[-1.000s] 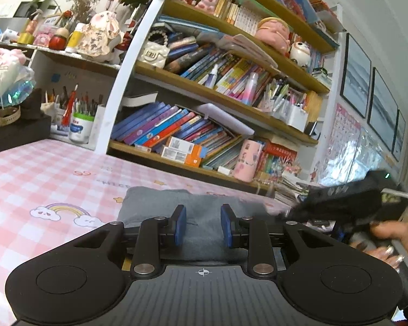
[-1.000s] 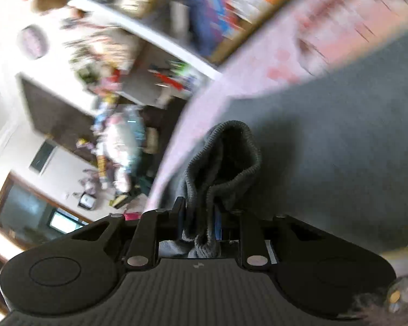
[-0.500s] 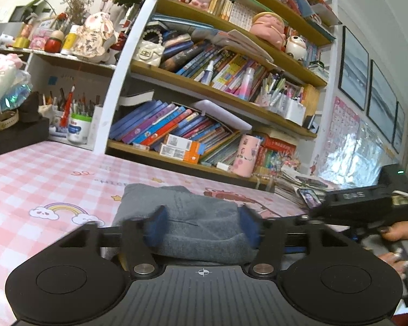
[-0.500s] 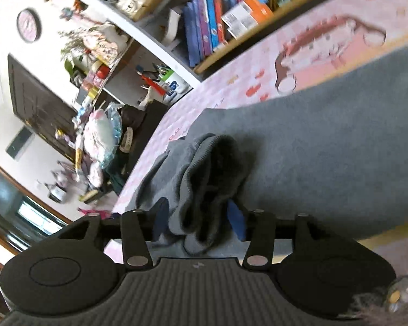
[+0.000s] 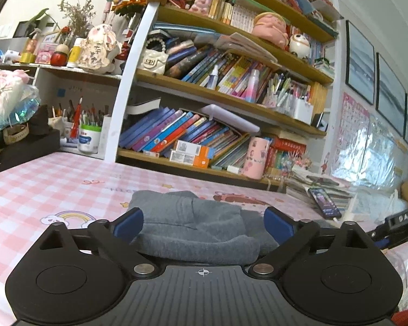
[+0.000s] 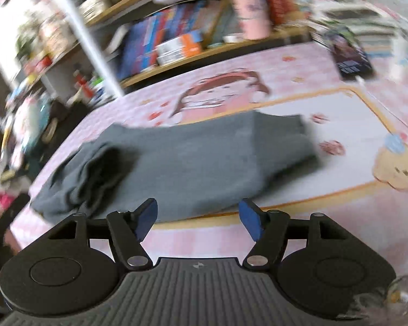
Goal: Fold clothes
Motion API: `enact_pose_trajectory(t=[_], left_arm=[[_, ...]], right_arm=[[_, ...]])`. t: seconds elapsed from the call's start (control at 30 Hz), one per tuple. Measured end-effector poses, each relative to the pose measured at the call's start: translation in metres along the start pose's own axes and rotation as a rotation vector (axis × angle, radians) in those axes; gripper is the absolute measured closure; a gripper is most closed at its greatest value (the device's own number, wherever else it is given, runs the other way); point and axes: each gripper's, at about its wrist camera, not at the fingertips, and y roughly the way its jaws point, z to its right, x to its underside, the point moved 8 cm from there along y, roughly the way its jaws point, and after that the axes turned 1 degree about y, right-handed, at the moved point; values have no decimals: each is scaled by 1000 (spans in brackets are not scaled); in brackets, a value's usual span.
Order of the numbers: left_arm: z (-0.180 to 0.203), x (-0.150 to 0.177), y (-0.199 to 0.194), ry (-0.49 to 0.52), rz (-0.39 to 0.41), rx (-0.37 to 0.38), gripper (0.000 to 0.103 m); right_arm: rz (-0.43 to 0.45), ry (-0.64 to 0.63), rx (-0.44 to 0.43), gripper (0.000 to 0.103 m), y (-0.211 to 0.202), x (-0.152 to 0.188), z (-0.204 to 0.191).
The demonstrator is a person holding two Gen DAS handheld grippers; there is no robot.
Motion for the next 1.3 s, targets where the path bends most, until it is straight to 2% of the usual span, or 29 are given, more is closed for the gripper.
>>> enact_pose_trajectory(t=[0.17, 0.23, 0.4, 0.57, 0.6, 0.63, 0.73, 0.8, 0.87, 0.93, 1.07, 1.17, 1.3], left_arm=[[4, -4, -4, 40, 14, -8, 0], [3, -5, -5, 43, 20, -8, 0], [-2, -4, -4, 26, 16, -15, 0], [-1, -2, -3, 31, 12, -14, 0], [0, -2, -4, 34, 14, -14, 0], [0, -2, -4, 35, 15, -15, 0], [-1, -2, -5, 35, 17, -16, 0], [-2, -2, -5, 32, 19, -21, 0], [-3, -2, -4, 27, 16, -22, 0], [-2, -2, -4, 32, 15, -20, 0], [-2, -1, -3, 36, 13, -22, 0], [-2, -1, -3, 34, 11, -22, 0], [-2, 1, -1, 34, 3, -17, 0]], right_arm=[[2, 171, 2, 37, 1, -7, 29], [3, 228, 28, 41, 2, -8, 39], [9, 286, 65, 47, 11, -11, 52], [64, 347, 69, 49, 25, -22, 57], [74, 337, 75, 55, 27, -23, 56], [81, 309, 83, 69, 27, -24, 55], [113, 217, 97, 84, 26, -28, 47], [170, 143, 63, 86, 15, -34, 36], [215, 119, 14, 86, 6, -40, 26], [216, 114, -2, 86, 5, -41, 22], [149, 188, 51, 86, 17, -34, 38], [108, 296, 51, 80, 23, -29, 54], [77, 349, 42, 65, 31, -23, 59]])
